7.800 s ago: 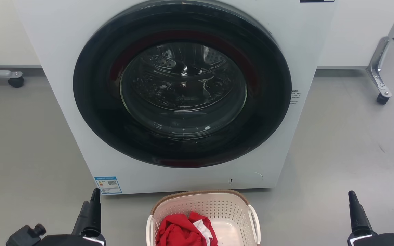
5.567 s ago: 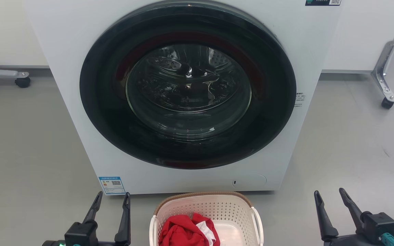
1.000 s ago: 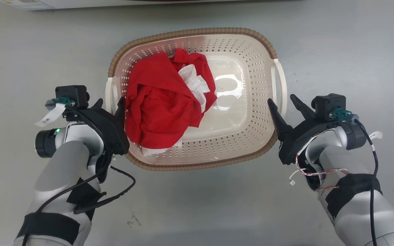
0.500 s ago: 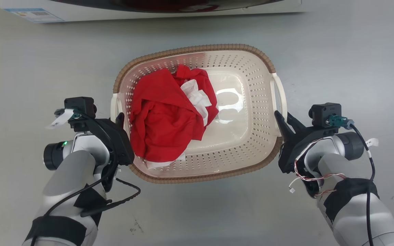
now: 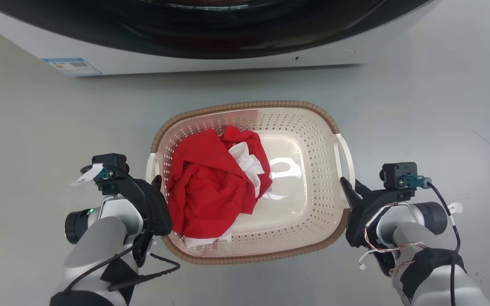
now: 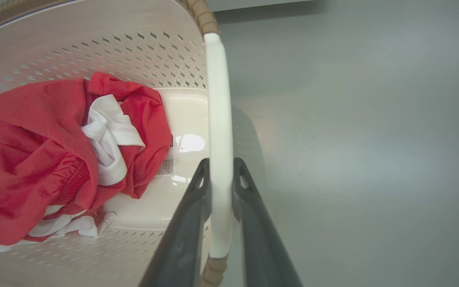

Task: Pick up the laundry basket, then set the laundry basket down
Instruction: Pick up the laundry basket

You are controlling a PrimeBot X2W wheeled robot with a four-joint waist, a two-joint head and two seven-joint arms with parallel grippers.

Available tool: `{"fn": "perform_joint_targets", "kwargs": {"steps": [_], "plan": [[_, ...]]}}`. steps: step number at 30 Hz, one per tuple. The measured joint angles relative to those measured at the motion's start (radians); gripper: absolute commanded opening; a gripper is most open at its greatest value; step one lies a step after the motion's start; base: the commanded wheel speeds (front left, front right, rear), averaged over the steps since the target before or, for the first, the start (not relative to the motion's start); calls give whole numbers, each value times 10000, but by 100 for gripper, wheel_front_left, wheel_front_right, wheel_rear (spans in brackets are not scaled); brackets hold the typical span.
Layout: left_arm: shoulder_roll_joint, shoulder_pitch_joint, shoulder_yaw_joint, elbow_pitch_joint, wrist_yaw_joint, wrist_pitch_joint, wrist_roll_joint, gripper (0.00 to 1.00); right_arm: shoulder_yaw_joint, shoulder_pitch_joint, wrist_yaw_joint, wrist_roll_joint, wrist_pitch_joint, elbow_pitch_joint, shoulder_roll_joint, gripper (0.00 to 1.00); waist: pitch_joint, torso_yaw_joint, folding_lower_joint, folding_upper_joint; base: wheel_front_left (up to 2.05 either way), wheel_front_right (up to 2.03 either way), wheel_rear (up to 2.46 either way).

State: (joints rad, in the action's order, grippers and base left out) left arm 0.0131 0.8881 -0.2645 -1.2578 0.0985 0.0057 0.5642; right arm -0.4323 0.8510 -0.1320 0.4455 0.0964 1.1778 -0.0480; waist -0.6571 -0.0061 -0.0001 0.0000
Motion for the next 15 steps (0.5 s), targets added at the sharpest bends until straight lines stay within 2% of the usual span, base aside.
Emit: {"fn": "perform_joint_targets", "kwargs": {"steps": [15], "plan": [[-88,-1025,-86,-274,69,376,71,0,-416,-1102,-2,719,-698,382,105,0,1951,-90,-1,0,0,0,0]]}}
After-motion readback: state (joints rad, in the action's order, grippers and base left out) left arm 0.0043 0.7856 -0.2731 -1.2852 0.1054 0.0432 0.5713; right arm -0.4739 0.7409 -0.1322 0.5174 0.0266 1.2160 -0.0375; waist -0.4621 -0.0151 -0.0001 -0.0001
